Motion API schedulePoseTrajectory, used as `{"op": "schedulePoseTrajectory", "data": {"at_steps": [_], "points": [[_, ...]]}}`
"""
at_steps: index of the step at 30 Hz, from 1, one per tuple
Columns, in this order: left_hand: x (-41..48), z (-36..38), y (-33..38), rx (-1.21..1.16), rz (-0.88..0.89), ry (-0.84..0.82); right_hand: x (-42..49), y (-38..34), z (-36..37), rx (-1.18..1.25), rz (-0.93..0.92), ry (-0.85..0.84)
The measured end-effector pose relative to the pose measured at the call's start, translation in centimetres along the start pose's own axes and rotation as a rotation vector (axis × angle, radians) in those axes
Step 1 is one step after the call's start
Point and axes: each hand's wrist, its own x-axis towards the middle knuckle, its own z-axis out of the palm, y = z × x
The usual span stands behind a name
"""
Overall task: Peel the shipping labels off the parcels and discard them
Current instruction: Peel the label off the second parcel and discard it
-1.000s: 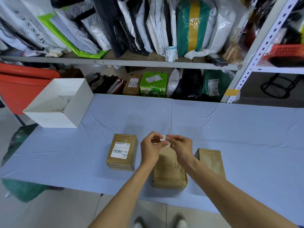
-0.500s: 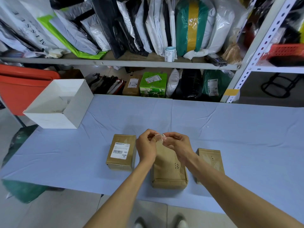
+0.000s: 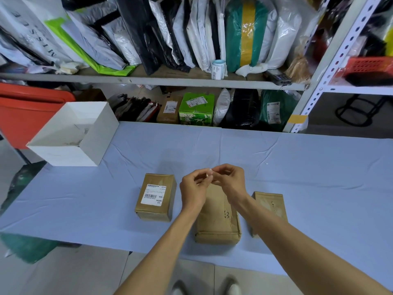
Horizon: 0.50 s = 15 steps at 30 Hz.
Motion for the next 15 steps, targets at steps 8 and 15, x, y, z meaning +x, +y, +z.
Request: {"op": "schedulePoseTrajectory", "data": {"at_steps": [8, 15], "points": [[0.8, -0.5, 0.2, 0.113, -0.008, 0.027, -0.2, 0.5, 0.4, -0.011, 0.038, 0.026], [1.1, -0.5, 0.6, 0.166, 0.034, 0.020, 0.2, 0.7, 0.7, -0.120, 0.074, 0.020]]}}
